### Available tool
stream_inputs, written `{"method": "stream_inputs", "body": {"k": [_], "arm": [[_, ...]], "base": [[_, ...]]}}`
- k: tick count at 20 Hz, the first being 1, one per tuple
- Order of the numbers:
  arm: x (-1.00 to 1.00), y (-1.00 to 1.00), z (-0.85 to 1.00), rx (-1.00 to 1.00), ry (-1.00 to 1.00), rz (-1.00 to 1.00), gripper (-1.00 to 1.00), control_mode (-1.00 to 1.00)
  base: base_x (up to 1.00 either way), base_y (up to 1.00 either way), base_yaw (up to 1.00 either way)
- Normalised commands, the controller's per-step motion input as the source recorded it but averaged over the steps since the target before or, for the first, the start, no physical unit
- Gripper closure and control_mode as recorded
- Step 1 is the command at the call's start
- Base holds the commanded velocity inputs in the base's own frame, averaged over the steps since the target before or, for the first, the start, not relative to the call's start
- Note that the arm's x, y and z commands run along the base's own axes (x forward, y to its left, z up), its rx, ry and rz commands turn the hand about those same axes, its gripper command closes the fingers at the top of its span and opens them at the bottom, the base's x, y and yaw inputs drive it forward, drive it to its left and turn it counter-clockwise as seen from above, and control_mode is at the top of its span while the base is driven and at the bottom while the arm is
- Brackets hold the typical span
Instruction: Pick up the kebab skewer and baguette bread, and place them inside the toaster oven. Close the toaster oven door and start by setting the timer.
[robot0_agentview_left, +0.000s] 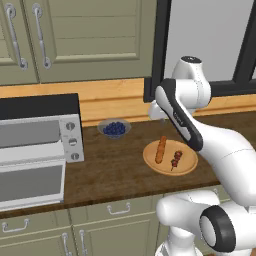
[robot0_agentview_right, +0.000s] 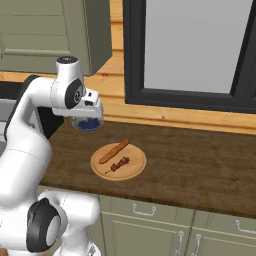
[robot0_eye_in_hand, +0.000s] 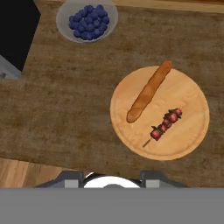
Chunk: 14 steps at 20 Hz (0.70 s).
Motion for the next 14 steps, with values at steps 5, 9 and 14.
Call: {"method": "stream_inputs", "body": {"k": [5,9,14], "arm": [[-0.03,0.05,-0.22,0.00,0.00,-0.01,-1.00,-1.00],[0.00,0.22,-0.56,0.00,-0.01,-0.09,-1.00,-1.00],[0.06,0.02,-0.53,0.00,-0.12,-0.09,-1.00,-1.00]], "base": [[0.00,0.00,0.00],[0.00,0.00,0.00],[0.00,0.00,0.00]]}}
